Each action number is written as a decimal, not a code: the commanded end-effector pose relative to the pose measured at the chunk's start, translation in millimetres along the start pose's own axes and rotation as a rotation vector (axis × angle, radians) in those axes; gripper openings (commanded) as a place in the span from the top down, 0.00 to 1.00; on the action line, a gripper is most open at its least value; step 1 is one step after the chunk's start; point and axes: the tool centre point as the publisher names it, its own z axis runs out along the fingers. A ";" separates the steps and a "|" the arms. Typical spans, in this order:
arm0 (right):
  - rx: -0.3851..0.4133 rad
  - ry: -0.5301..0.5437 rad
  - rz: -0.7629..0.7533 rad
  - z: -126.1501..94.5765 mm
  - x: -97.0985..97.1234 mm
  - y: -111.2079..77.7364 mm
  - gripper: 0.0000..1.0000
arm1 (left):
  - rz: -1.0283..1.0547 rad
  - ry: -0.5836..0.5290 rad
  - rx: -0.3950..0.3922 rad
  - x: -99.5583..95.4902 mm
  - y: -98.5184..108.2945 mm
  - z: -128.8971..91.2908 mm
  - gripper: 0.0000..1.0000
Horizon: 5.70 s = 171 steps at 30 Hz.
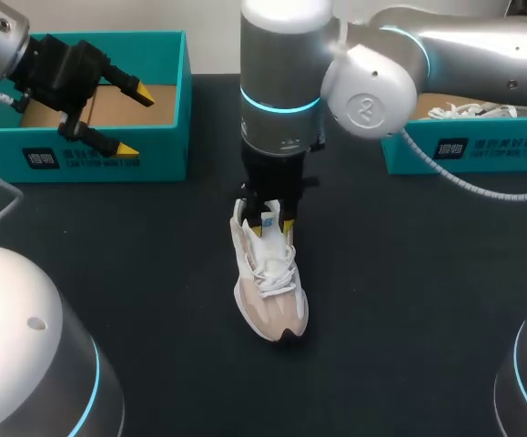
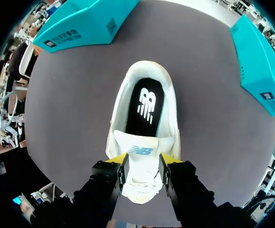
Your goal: Take the shoe out of the shoebox, open the shoe tongue, remove and reinsert the insole, then place the shoe into the shoebox
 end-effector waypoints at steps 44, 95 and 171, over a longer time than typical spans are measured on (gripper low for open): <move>-0.064 -0.211 -1.236 11.9 -0.7 110.5 0.00 | 0.000 0.002 -0.002 0.0 0.2 -0.6 0.00; -0.053 -0.378 -1.148 -85.2 -42.5 110.0 1.00 | 0.000 0.002 -0.002 0.0 0.2 -0.6 0.00; -0.036 -0.394 -1.112 -233.1 -411.4 245.0 1.00 | 0.000 0.002 -0.002 0.0 0.2 -0.6 0.00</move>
